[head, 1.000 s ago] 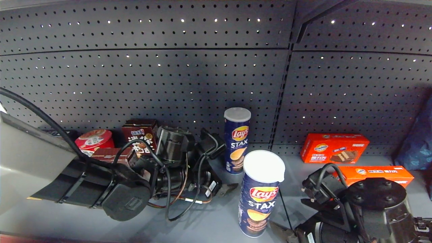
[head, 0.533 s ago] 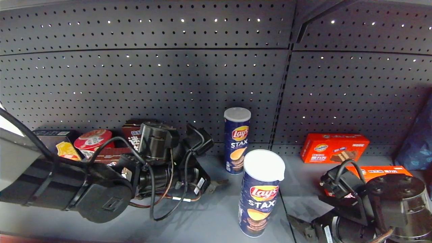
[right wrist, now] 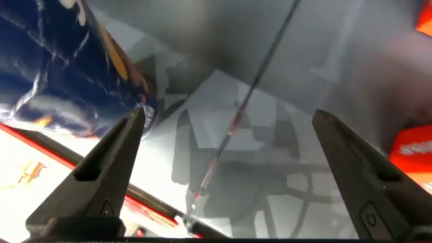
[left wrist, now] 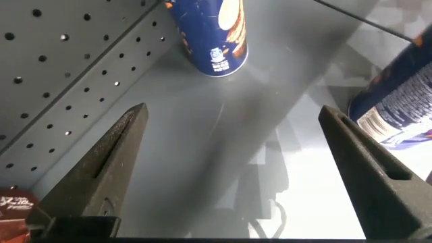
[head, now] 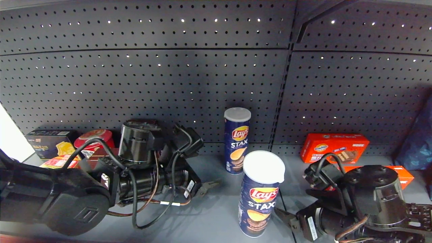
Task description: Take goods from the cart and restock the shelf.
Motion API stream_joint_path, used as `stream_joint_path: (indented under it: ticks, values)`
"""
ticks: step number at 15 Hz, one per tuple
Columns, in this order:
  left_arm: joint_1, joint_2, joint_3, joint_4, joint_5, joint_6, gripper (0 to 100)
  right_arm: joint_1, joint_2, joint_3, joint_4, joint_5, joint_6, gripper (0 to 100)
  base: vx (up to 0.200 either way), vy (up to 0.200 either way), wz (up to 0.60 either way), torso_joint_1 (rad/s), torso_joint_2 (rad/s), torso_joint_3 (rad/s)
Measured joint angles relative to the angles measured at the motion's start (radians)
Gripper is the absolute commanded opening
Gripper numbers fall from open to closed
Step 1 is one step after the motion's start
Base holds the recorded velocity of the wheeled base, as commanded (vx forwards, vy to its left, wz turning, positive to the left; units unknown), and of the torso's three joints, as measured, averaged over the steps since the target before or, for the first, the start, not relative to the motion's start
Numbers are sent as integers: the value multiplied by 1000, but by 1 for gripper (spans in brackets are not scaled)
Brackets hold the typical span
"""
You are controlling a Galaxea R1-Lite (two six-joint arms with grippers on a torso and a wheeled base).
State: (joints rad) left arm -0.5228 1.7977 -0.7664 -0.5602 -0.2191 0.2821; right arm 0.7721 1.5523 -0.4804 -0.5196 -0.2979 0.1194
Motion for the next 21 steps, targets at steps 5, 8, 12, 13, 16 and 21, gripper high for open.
stream_joint_path:
  ticks: [5,8,12,13,16,21]
  values:
    - [1,-5,-4,-1,0,0,100,21,29,-14,0,0,0,100,0,0,0,0,0,0]
    - [2,-5,-2,-1,0,0,100,35,50,-32,-2,0,0,100,0,0,0,0,0,0]
    - [8,-5,-1,-1,-1,1,100,43,67,-46,-3,0,0,100,0,0,0,0,0,0]
    - [9,-4,0,-1,-1,1,100,44,70,-48,-3,0,0,100,0,0,0,0,0,0]
    - [9,-3,0,-1,-2,1,100,45,77,-52,-4,2,0,100,0,0,0,0,0,0]
    - [9,-1,0,-1,-1,1,100,57,98,-77,-6,2,1,100,0,0,0,0,0,0]
